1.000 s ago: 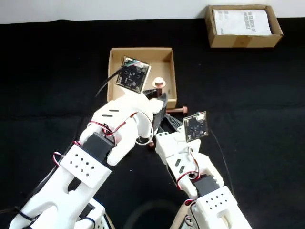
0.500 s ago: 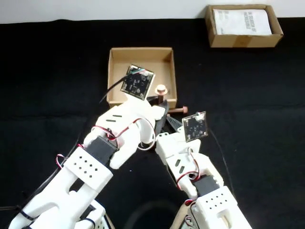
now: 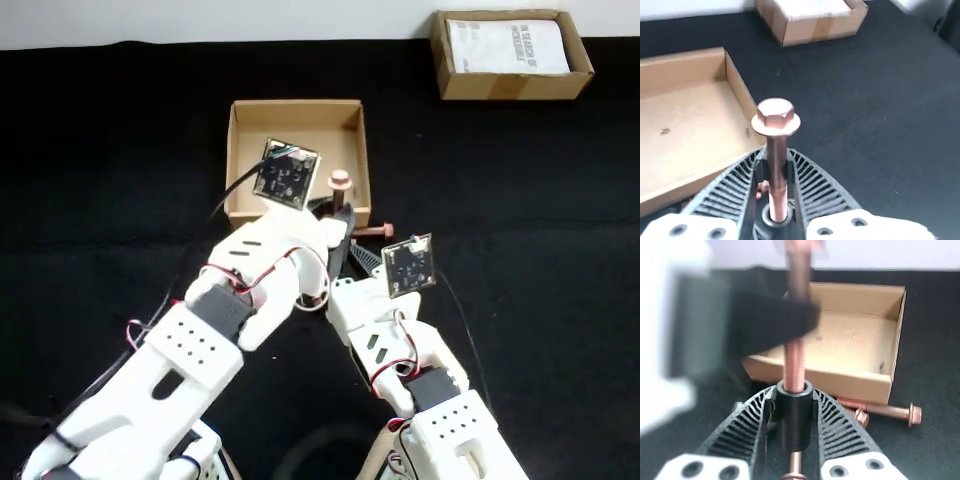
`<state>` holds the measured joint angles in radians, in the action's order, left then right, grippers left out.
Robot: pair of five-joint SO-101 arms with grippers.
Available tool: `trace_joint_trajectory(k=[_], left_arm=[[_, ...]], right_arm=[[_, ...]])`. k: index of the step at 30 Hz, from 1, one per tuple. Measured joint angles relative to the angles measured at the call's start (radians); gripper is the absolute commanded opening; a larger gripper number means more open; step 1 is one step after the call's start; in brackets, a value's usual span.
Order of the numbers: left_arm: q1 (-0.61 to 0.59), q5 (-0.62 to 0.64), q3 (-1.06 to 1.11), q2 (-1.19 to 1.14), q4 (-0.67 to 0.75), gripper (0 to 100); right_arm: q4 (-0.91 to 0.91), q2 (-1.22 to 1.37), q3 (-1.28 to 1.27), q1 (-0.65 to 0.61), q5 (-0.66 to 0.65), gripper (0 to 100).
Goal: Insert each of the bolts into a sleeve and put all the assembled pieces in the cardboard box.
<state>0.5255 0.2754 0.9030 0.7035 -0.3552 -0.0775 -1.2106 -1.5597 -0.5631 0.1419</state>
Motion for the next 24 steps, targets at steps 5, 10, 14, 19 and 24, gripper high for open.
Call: trace_joint_trajectory(k=[5, 10, 14, 19, 24], left_arm=[[-0.005, -0.002, 0.002, -0.054, 0.049, 1], [-0.005, -0.002, 0.002, -0.054, 0.052, 1], [-0.005, -0.002, 0.002, -0.054, 0.023, 1], [-0.006, -0.002, -0.002, -0.046, -0.071, 1], [0.02, 0.0, -0.002, 0.028, -0.176, 12]], right_arm=[[0.0, 0.0, 0.003, 0.005, 0.002, 0.8], [0.0, 0.0, 0.003, 0.005, 0.002, 0.8], [0.0, 0.0, 0.003, 0.005, 0.002, 0.8], [-0.002, 0.002, 0.021, 0.0, 0.002, 0.8], [-0.002, 0.0, 0.029, 0.008, 0.002, 0.8]])
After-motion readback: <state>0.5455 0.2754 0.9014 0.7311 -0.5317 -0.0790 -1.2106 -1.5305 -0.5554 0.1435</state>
